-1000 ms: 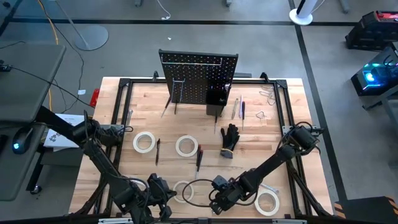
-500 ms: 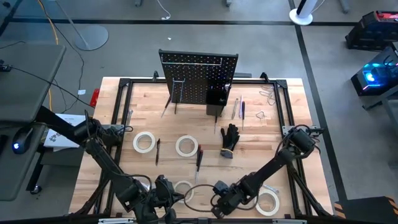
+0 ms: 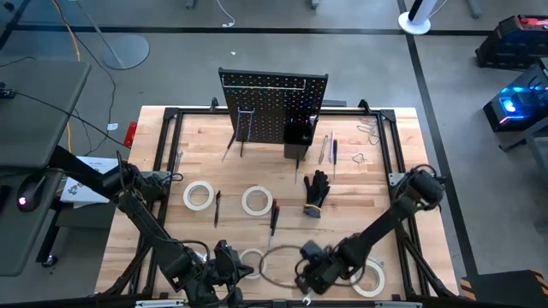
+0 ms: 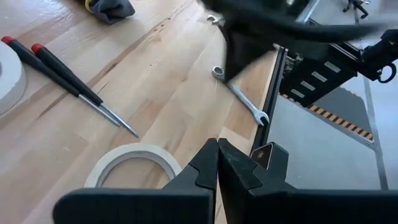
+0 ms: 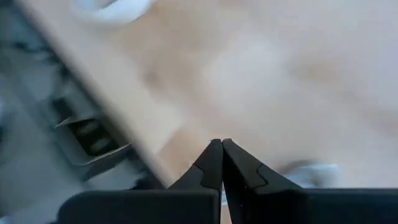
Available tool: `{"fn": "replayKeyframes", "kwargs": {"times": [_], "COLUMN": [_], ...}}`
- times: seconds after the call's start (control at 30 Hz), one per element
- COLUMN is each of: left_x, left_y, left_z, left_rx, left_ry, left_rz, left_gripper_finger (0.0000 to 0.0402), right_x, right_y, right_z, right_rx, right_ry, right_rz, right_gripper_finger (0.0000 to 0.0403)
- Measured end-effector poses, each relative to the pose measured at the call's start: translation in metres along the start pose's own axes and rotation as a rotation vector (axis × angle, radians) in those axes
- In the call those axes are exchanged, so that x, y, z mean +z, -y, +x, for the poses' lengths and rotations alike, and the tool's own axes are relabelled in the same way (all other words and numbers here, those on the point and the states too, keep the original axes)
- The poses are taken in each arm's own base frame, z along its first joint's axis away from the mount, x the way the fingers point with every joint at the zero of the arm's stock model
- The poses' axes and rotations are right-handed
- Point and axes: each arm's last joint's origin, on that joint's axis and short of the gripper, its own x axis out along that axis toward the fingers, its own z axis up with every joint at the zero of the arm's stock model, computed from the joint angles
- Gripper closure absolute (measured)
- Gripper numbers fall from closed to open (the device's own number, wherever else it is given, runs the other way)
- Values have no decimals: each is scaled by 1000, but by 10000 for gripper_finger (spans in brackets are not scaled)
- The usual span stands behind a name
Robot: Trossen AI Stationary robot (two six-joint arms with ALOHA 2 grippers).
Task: Hang tools onto peg board
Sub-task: Hang the 12 mm tool onto the pegboard on the top left
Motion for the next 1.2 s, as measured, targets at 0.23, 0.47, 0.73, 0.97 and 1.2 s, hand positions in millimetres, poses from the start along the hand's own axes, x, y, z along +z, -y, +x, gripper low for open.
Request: {"fn": "replayKeyframes", "kwargs": {"times": [0.23, 0.47, 0.73, 0.97, 1.2], "left_x": [5, 6, 8, 9, 9], "left_y": [5, 7, 4, 4, 4], "left_z": [1, 2, 8, 9, 9], "left_rx": [-36, -47, -26, -27, -29], "left_ry": [42, 64, 68, 69, 64], "left_rz": [-47, -39, -30, -33, -33], "left_gripper_finger": [402, 402, 402, 402, 402], "right_x": [12, 2, 10, 7, 8], "right_y": [10, 15, 14, 24, 22], "right_z": [-4, -6, -4, 1, 4], "right_rx": [-94, -141, -133, -159, -122], "right_ry": [-162, -201, -166, -207, -192], "right_rz": [-79, -106, -90, -87, -81], "right_gripper_finger": [403, 403, 403, 403, 403]}}
